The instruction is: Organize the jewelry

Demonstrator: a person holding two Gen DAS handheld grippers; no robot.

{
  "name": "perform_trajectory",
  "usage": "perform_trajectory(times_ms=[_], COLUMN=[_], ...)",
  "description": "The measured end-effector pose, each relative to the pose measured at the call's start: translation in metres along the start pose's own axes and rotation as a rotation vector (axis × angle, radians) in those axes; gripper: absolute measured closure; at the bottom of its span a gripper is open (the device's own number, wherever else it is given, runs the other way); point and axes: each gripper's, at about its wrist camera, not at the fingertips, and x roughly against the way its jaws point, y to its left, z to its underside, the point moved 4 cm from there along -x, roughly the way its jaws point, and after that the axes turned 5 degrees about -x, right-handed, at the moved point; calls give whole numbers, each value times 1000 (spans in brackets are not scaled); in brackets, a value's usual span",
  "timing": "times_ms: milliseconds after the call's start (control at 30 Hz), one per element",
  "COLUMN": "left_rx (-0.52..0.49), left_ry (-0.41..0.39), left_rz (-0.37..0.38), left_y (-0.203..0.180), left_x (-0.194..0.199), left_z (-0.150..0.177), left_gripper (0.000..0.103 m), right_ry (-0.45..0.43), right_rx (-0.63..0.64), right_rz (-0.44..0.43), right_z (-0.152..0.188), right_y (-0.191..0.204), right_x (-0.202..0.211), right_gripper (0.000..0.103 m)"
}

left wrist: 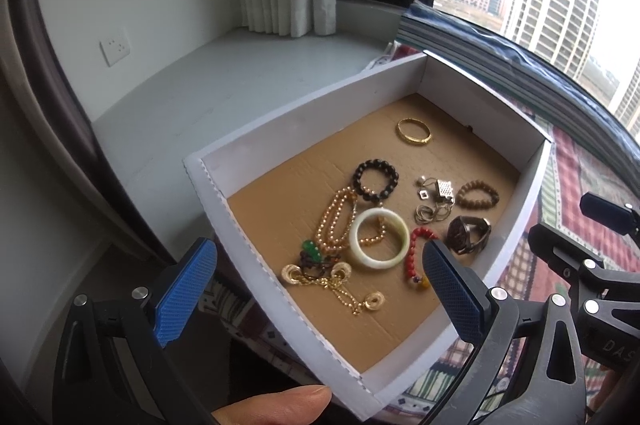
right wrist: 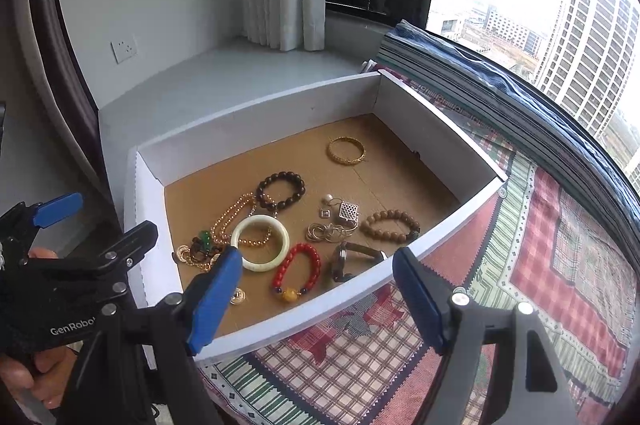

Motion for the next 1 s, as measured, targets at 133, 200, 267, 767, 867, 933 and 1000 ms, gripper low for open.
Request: perform_trajectory(times_ms=[133, 200, 267, 767, 867, 933, 1000], left_rx=[3, 2, 3, 4, 5, 7, 8], left_ry=[-2, -1, 1, 4, 7, 10, 14], left_rz=[-4, -4, -4, -11, -13, -14, -15], left_y=[0, 0, 0, -2, -3, -3, -3], left_x=[2, 2, 2, 0, -2, -3, -5], left_z=[0, 0, 0, -2, -2, -2, -2], left_gripper=[1, 1, 1, 1, 1, 1, 1], right_ry=[0, 0, -1, 8, 8, 11, 13], right_rx=[7, 6, 7, 6, 0, -1, 2], right_rz=[1, -1, 3, 22, 31, 33, 32], right_z=[-1, -1, -2, -3, -4, -4, -3], right_y=[2, 2, 2, 0, -3, -4, -4], right_x=[1, 1, 1, -2, -3, -4, -5], right_gripper=[24, 24, 24, 24, 24, 24, 24])
